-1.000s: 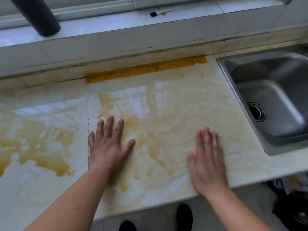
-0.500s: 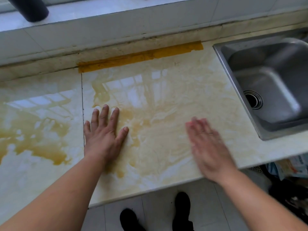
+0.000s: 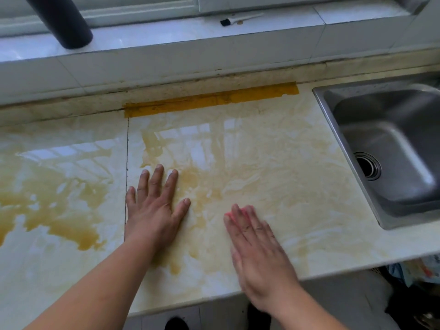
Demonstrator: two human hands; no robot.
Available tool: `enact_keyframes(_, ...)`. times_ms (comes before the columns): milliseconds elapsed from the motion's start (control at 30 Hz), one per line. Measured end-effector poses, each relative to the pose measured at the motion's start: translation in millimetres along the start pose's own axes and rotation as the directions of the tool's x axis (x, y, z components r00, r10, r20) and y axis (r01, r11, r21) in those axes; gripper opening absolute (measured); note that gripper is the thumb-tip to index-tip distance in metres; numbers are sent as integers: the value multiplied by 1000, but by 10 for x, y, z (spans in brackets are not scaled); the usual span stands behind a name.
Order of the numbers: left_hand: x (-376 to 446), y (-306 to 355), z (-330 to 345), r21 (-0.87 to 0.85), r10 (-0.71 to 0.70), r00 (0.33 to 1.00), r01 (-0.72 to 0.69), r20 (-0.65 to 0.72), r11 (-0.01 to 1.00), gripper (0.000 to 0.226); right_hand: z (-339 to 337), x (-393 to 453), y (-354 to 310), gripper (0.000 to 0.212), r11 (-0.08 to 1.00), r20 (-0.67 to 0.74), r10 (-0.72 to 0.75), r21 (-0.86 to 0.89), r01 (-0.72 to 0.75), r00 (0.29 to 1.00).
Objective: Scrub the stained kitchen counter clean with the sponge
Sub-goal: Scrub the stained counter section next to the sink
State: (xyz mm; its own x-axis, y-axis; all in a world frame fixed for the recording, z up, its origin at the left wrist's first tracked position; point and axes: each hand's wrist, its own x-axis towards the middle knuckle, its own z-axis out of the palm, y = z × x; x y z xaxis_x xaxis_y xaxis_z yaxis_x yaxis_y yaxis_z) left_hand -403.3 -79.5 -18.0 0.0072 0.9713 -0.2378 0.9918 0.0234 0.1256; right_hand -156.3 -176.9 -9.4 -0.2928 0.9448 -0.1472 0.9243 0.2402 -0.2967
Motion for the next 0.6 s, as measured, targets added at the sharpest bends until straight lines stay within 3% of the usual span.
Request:
enact_keyframes(67,4,-7,4,5,2,1000,-2,-3,1000,74,-150,113,433,66,1000,8,11,-27,-11,1000)
enact_keyframes(233,-2,-11,29,0,7,999,-7,-35,1000,76,-645,615,1402,69,956,-19,293,12,-292,956)
enact_keyframes(467,0,-25,53,11,6,998,-5,-61,1000,77,-1116,2047,1872,59,944,22,329,18,-329,944)
enact_keyframes(600,-3,-36,86,11,6,997,-5,-71,1000,77,-1013,2076,1828,61,936,4,349,33,-349,937)
